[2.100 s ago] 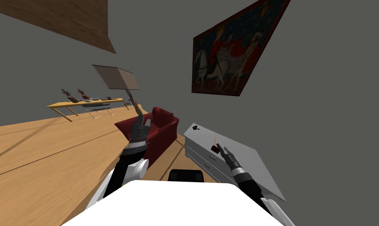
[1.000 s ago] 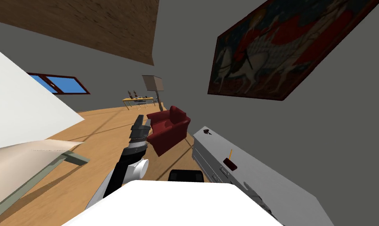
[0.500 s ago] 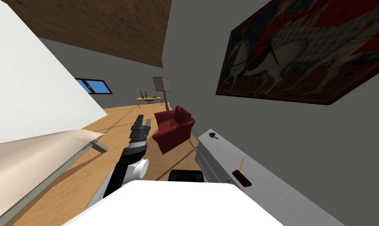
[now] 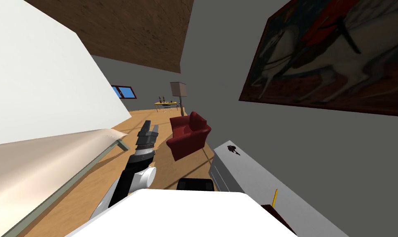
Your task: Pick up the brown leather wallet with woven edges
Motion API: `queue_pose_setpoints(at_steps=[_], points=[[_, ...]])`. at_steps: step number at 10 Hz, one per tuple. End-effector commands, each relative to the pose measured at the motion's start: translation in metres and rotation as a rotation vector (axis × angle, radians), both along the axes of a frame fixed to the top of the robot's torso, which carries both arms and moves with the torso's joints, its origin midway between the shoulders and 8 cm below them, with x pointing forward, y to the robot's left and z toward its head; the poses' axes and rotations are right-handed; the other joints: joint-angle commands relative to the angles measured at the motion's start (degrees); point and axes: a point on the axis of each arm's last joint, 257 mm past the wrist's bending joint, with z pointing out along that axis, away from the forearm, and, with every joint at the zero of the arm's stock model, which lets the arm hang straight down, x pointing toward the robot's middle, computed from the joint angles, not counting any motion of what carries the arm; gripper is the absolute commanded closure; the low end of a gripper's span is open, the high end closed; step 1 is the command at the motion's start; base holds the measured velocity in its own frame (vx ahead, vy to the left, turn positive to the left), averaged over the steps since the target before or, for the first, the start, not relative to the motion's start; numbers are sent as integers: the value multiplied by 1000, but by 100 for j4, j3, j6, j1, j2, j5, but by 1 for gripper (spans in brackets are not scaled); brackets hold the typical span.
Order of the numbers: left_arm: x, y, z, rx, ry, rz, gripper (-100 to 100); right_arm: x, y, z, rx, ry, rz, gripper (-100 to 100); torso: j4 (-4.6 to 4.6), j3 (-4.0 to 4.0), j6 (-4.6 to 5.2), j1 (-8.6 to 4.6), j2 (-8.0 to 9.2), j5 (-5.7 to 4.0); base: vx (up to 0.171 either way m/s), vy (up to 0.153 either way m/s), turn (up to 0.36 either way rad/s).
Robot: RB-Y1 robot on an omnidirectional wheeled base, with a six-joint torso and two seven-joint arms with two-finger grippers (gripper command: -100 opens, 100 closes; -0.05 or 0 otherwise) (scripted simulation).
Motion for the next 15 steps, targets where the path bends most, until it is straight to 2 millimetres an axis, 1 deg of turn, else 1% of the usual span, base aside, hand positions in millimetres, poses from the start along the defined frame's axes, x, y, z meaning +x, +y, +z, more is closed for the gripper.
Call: queue_pose_setpoints(at_steps=[1,2,3,5,8,10,11,12,13,14,15], points=[[0,0,0,0,0,0,0,-37,-13,5,-22,89,41,-100,0,0,0,0,0,0,151,24,314],[0,0,0,0,0,0,0,-38,-13,5,-22,90,40,-100,-3,-7,2,-1,-12,0,107,6,58],[0,0,0,0,0,0,0,-59,-19,9,-31,141,64,-100,-2,-3,8,-1,-2,0,84,19,150],[0,0,0,0,0,0,0,-95,-30,18,-43,230,107,-100,0,-1,3,4,-1,1,123,16,248],[0,0,0,0,0,0,0,-133,-40,31,-47,330,157,-100,-3,-7,6,9,-10,1,134,18,171],[0,0,0,0,0,0,0,-154,-45,41,-44,387,185,-100,-2,-5,7,6,-7,1,121,11,144],[0,0,0,0,0,0,0,-159,-46,43,-42,400,192,-100,-2,-4,7,9,-5,2,104,19,98],[0,0,0,0,0,0,0,-156,-44,42,-44,388,188,-100,0,-1,7,10,0,1,43,7,15],[0,0,0,0,0,0,0,-156,-45,42,-44,390,189,0,4,10,10,9,20,1,9,1,-1],[0,0,0,0,0,0,0,-157,-42,34,-42,387,180,-100,8,19,11,7,35,1,-6,-4,60],[0,0,0,0,0,0,0,-158,-41,28,-41,386,175,-100,11,25,10,4,45,-1,-18,-8,69]])
